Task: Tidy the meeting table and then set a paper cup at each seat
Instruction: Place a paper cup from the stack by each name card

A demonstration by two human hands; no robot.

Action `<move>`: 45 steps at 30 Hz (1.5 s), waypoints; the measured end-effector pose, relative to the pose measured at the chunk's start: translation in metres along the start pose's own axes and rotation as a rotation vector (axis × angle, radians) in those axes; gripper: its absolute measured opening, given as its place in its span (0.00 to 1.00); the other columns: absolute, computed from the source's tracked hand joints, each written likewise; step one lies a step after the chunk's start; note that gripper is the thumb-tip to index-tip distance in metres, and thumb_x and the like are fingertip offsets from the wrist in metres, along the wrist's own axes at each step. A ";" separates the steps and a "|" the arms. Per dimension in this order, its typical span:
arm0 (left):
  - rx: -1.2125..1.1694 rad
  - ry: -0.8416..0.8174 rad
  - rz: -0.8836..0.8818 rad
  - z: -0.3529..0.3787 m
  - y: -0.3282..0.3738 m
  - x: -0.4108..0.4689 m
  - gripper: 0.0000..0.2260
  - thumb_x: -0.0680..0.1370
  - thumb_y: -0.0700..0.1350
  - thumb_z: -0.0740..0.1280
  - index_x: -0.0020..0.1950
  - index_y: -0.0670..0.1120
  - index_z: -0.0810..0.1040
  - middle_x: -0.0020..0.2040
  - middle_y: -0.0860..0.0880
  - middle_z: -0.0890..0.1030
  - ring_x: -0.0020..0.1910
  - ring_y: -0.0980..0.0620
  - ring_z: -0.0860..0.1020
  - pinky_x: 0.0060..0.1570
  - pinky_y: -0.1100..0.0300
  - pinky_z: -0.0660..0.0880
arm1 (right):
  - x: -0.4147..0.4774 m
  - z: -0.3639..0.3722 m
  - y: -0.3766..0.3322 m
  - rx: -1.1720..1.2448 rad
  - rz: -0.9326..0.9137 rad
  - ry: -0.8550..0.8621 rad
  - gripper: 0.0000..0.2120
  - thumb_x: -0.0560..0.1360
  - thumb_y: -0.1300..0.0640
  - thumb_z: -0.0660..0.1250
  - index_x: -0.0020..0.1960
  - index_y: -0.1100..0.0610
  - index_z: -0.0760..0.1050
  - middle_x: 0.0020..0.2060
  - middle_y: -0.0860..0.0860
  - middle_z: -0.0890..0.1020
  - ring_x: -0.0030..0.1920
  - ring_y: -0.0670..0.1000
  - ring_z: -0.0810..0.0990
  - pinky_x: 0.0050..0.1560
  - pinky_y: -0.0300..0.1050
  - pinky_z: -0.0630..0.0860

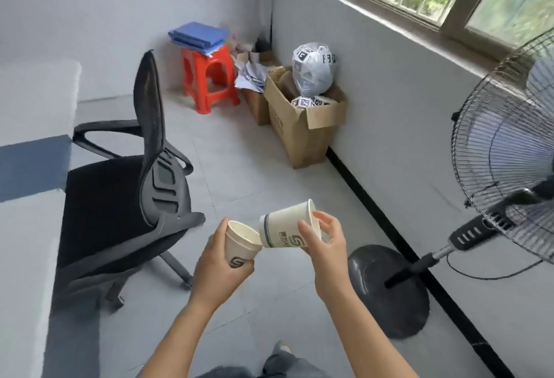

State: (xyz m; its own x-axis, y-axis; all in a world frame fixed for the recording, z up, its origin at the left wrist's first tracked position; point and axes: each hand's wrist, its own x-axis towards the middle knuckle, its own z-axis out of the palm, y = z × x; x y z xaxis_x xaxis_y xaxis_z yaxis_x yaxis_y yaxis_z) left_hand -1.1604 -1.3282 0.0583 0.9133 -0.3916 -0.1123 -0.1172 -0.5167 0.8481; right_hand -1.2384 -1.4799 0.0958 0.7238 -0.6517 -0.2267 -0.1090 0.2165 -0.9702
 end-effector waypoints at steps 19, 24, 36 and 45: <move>-0.278 0.860 -0.416 -0.112 -0.071 0.033 0.39 0.70 0.38 0.70 0.74 0.52 0.53 0.73 0.47 0.63 0.69 0.44 0.66 0.64 0.47 0.66 | 0.095 0.191 -0.027 -0.331 -0.194 -0.699 0.16 0.62 0.46 0.68 0.47 0.38 0.67 0.57 0.48 0.72 0.58 0.52 0.74 0.56 0.51 0.77; -0.281 0.997 -0.422 -0.179 -0.089 0.081 0.38 0.70 0.38 0.70 0.74 0.50 0.53 0.73 0.45 0.63 0.68 0.41 0.66 0.64 0.47 0.65 | 0.122 0.277 -0.059 -0.355 -0.356 -0.761 0.20 0.62 0.47 0.68 0.52 0.45 0.68 0.57 0.51 0.72 0.56 0.49 0.73 0.53 0.42 0.74; -0.299 1.119 -0.508 -0.266 -0.136 0.111 0.39 0.67 0.43 0.71 0.73 0.50 0.54 0.70 0.45 0.67 0.63 0.41 0.70 0.49 0.54 0.72 | 0.181 0.423 -0.055 -0.722 -0.500 -0.824 0.24 0.68 0.57 0.71 0.62 0.54 0.67 0.58 0.52 0.69 0.53 0.47 0.69 0.41 0.24 0.66; -0.347 1.297 -0.636 -0.277 -0.145 0.081 0.40 0.66 0.43 0.70 0.74 0.51 0.54 0.69 0.45 0.67 0.61 0.43 0.71 0.47 0.58 0.67 | 0.205 0.517 -0.018 -0.991 -0.493 -0.927 0.28 0.72 0.50 0.67 0.68 0.55 0.61 0.65 0.57 0.64 0.58 0.57 0.72 0.48 0.42 0.67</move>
State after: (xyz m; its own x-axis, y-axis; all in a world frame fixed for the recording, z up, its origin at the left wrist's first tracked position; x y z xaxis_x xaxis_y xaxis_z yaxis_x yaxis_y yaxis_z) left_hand -0.9617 -1.0742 0.0697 0.4985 0.8567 -0.1322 0.3518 -0.0606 0.9341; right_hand -0.7359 -1.2417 0.1112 0.9579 0.2710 -0.0944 0.1374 -0.7219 -0.6782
